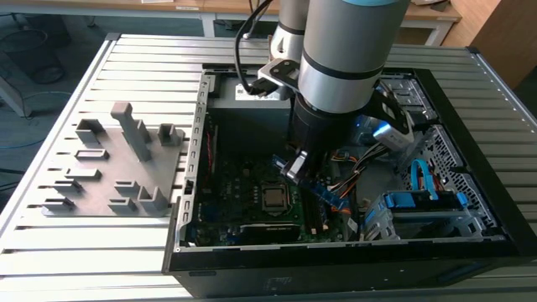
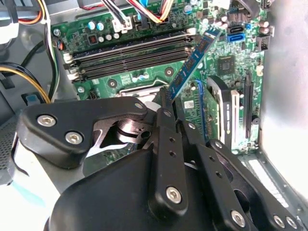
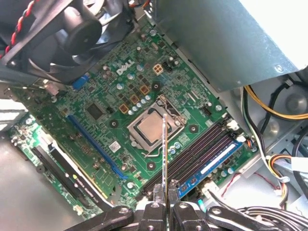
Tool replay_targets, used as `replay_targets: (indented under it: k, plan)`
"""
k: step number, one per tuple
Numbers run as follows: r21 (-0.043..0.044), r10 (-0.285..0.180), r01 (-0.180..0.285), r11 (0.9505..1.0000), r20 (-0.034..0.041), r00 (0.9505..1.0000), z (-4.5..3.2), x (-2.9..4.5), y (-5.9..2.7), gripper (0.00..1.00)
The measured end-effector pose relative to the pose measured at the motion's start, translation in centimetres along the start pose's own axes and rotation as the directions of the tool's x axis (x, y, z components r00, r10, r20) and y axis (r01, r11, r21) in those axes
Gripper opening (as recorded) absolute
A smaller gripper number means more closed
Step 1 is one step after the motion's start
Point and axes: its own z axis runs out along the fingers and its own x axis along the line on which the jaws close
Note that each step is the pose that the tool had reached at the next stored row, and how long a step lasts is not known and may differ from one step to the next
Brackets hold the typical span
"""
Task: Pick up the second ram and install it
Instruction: 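Insert the second ram into the second slot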
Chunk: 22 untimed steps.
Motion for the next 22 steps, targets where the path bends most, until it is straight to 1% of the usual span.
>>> replay_targets:
  k: [11,17,22]
  plan:
    - [-0.0004,0.061,-0.061,0.9981,-0.0014,0.9981,0.04,0.00,0.00,0.14]
    - [-0.0005,0.094,-0.094,0.9955,-0.0021,0.9955,0.06,0.00,0.00,0.14]
    - [-0.0007,0.125,-0.125,0.9922,-0.0028,0.9922,0.07,0.00,0.00,0.14]
